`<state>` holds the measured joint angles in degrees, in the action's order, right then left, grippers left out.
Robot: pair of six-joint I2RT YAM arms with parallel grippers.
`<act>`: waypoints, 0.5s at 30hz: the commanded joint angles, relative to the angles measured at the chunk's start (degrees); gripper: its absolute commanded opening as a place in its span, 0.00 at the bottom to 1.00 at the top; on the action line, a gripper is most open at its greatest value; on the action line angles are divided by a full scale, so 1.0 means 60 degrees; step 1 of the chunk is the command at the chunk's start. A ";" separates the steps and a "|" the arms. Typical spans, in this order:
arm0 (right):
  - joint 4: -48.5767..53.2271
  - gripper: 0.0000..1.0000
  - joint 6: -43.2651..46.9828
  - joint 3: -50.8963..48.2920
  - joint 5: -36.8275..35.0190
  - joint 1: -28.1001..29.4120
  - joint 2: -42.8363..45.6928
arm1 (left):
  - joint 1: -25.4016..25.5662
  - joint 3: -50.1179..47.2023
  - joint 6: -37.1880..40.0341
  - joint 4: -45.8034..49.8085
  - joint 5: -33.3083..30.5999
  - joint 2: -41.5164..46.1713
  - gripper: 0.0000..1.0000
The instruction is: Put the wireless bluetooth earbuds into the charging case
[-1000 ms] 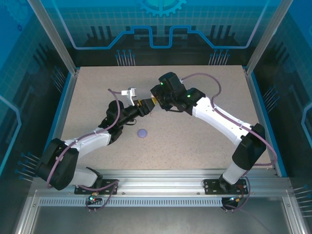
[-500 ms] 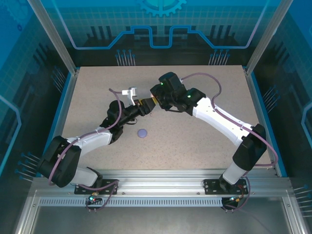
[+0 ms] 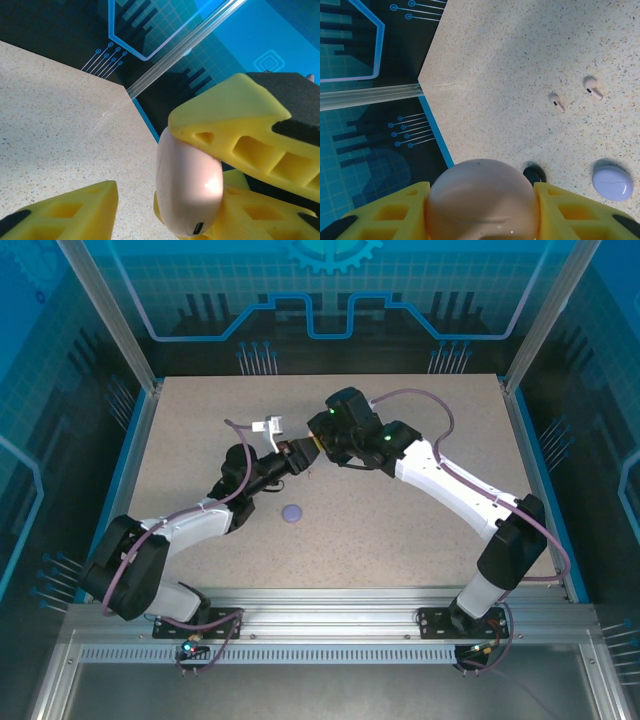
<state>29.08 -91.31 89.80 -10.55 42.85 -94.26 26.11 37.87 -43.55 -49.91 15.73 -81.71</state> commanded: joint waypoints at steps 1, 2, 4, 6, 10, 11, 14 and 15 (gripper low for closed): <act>-0.0115 0.37 -0.0076 -0.0128 -0.0163 0.0189 0.0234 | 0.0027 0.0251 0.0047 -0.0346 -0.0197 -0.0150 0.47; -0.0114 0.37 -0.0075 -0.0141 -0.0148 0.0197 0.0227 | 0.0022 0.0266 0.0051 -0.0346 -0.0214 -0.0151 0.44; -0.0130 0.37 -0.0081 -0.0192 -0.0150 0.0207 0.0242 | 0.0018 0.0294 0.0051 -0.0361 -0.0211 -0.0151 0.41; -0.0156 0.37 -0.0103 -0.0241 -0.0157 0.0204 0.0269 | 0.0017 0.0322 0.0065 -0.0353 -0.0200 -0.0165 0.37; -0.0176 0.37 -0.0076 -0.0260 -0.0152 0.0204 0.0329 | 0.0021 0.0393 0.0066 -0.0342 -0.0173 -0.0187 0.28; -0.0178 0.37 -0.0059 -0.0258 -0.0154 0.0210 0.0342 | 0.0015 0.0425 0.0066 -0.0352 -0.0153 -0.0216 0.25; -0.0174 0.41 -0.0051 -0.0310 -0.0252 0.0203 0.0437 | 0.0021 0.0483 0.0051 -0.0346 -0.0062 -0.0266 0.14; -0.0165 0.44 -0.0059 -0.0318 -0.0303 0.0197 0.0473 | 0.0014 0.0493 0.0037 -0.0342 -0.0044 -0.0275 0.12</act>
<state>28.27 -91.33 88.73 -11.99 42.87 -94.19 26.44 38.94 -42.52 -50.61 16.23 -82.61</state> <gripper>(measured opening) 0.455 0.226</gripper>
